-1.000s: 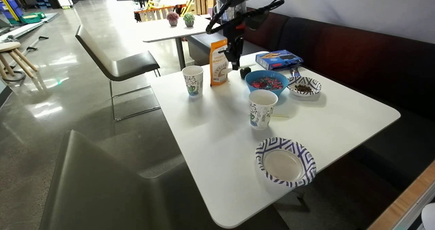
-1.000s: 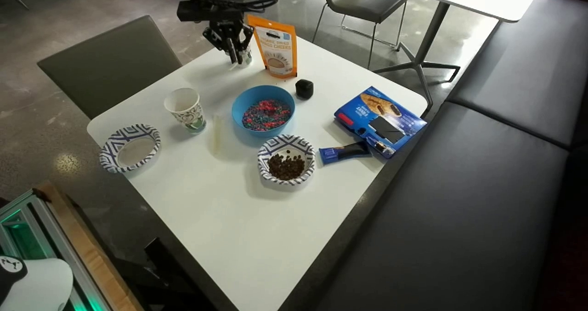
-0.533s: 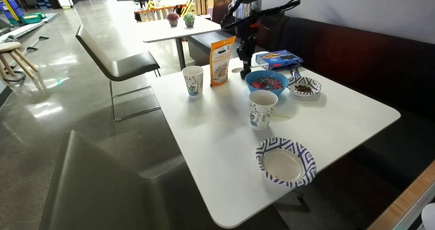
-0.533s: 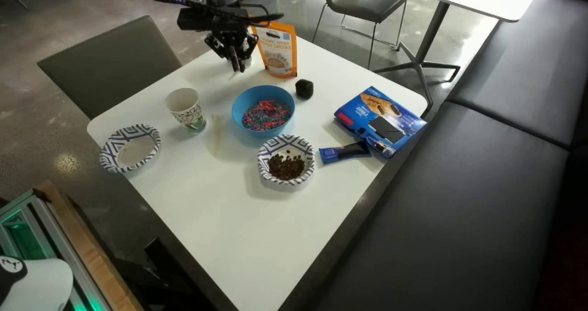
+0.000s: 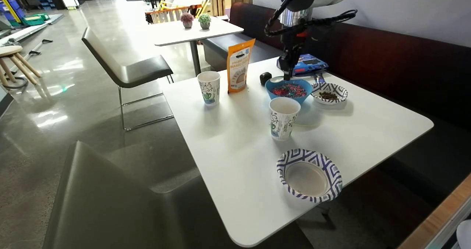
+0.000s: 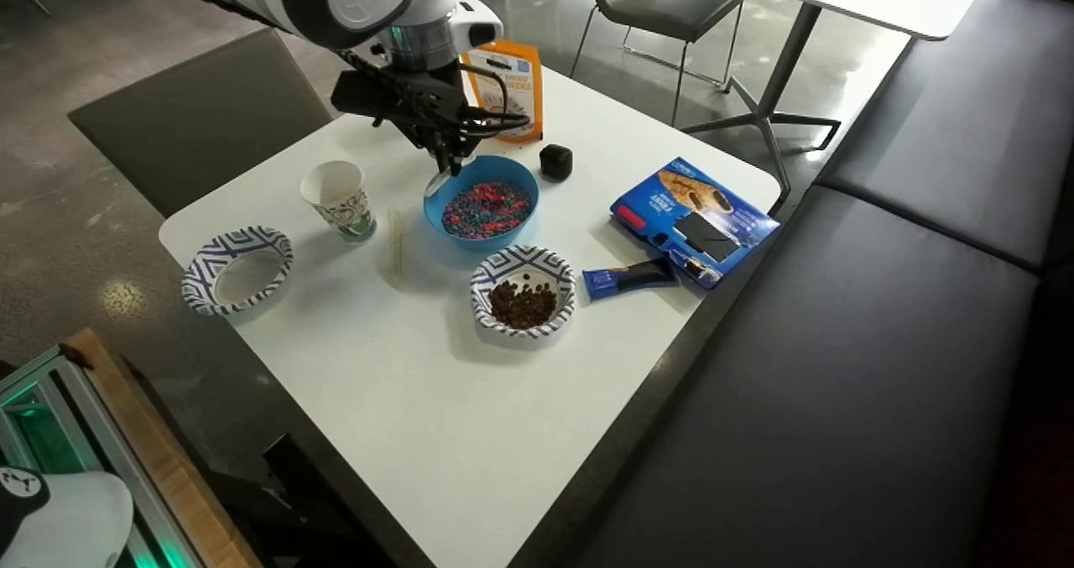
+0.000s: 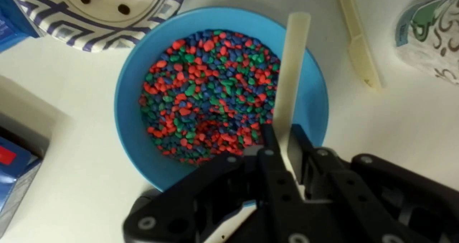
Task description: Put some of the contents of the blue bowl into the paper cup next to the orange packet using the plastic spoon
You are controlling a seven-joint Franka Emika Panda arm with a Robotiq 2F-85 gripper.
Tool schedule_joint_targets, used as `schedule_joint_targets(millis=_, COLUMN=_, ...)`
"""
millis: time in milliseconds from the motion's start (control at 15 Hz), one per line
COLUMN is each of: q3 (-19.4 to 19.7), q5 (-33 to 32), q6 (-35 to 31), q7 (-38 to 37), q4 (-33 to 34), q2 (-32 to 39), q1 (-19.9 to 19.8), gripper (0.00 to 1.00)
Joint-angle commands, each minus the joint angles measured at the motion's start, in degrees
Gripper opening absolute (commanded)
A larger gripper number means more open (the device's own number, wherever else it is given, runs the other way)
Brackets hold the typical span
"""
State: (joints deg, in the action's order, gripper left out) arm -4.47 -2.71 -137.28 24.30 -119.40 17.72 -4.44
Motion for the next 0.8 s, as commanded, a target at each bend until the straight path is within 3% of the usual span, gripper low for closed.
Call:
schedule_joint_targets(millis=0, q3=2.2, q5=-1.4, q6=-3.0, q7=-3.9, q4=-1.4, q2=-0.2, q1=0.7, gripper=0.04)
schedule_joint_targets(millis=333, q3=5.9, q5=-10.5, q6=2.2, q7=-14.4, q4=2.7, q2=2.4, q1=4.1, gripper=0.04)
schedule_joint_targets(millis=733, q3=6.6, q5=-15.2, q6=16.4, q7=-20.3, q4=8.1, q2=5.7, q1=6.2, gripper=0.04)
